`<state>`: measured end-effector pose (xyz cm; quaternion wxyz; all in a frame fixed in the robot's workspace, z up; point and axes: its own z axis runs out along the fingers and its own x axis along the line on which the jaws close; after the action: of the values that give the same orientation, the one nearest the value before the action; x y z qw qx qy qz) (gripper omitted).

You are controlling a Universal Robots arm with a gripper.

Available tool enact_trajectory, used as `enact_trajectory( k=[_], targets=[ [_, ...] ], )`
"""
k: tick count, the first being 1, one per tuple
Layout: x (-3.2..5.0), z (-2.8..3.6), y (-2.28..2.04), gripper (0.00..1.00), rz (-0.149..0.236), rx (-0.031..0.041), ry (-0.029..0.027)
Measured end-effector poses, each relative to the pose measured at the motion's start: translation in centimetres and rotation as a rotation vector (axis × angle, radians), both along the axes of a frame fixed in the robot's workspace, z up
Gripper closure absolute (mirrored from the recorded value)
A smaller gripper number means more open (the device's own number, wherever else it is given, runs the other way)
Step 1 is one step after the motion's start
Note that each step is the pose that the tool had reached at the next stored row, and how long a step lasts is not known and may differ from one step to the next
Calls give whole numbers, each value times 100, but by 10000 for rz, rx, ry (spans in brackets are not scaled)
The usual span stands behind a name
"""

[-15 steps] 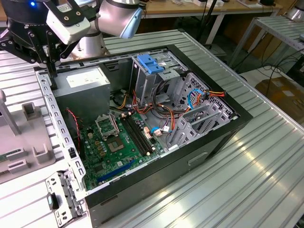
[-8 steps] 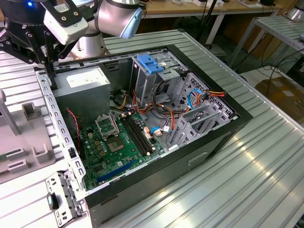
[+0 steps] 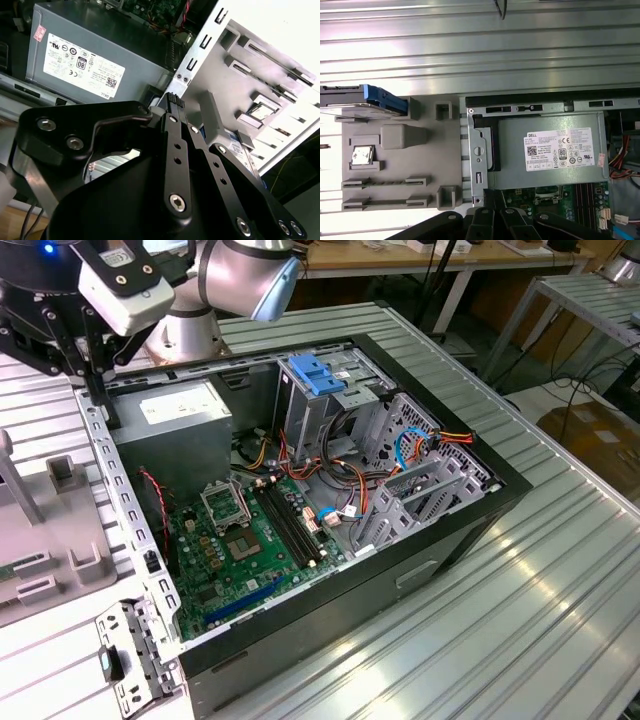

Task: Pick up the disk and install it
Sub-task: 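Reach for the disk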

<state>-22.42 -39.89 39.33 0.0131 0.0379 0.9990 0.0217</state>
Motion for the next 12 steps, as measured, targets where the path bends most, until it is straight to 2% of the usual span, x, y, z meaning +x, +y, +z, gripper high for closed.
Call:
enact_trajectory(
  k=[12],
  targets=[
    [-103, 0, 0, 89, 1, 0, 0]
  ],
)
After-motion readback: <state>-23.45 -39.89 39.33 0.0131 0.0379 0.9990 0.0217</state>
